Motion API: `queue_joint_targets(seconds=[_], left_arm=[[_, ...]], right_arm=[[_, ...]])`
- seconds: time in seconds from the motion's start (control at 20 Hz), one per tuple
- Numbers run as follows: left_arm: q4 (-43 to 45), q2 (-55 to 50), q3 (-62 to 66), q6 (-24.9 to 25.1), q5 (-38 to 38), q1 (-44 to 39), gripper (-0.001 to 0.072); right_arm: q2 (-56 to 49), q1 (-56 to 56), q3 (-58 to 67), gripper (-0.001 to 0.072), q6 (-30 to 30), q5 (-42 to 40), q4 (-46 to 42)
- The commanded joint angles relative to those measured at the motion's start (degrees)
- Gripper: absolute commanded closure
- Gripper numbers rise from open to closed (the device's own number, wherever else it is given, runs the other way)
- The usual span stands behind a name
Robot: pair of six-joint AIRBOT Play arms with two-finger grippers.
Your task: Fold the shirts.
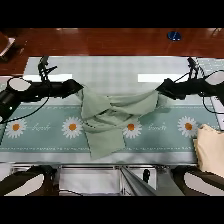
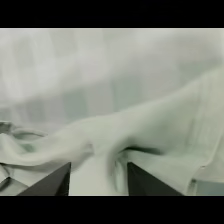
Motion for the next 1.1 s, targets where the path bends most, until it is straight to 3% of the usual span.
queue_joint_targets(seconds=[0.0, 0.2, 0.35, 0.5, 0.65, 1.05], left_arm=[[5.73, -0.44, 1.81, -1.27, -10.32, 5.31, 0.0203], [12.90, 5.22, 0.20, -1.44, -20.90, 20.04, 0.0203], [9.81, 9.73, -8.79, -1.46, -24.72, 24.04, 0.0204], [1.99, 11.43, -22.12, 0.50, -20.94, 18.69, 0.0204], [-0.55, 10.58, -29.79, -1.40, -13.51, 11.26, 0.0204], [-12.20, 1.53, -25.59, -1.42, 0.92, -8.83, 0.0205]], right_arm=[[-1.25, -6.97, 5.53, 0.0300, -2.62, 7.45, -0.20], [7.56, -21.18, 4.52, 0.0300, -2.54, 14.78, -16.41], [13.64, -29.55, -6.25, 0.0303, -1.22, 10.67, -17.03], [15.26, -30.40, -18.53, 0.0305, -3.61, 6.64, -9.57], [15.26, -30.23, -22.58, 0.0305, -6.69, 5.88, -6.25], [15.26, -30.23, -22.58, 0.0304, -10.60, 5.07, -6.05]])
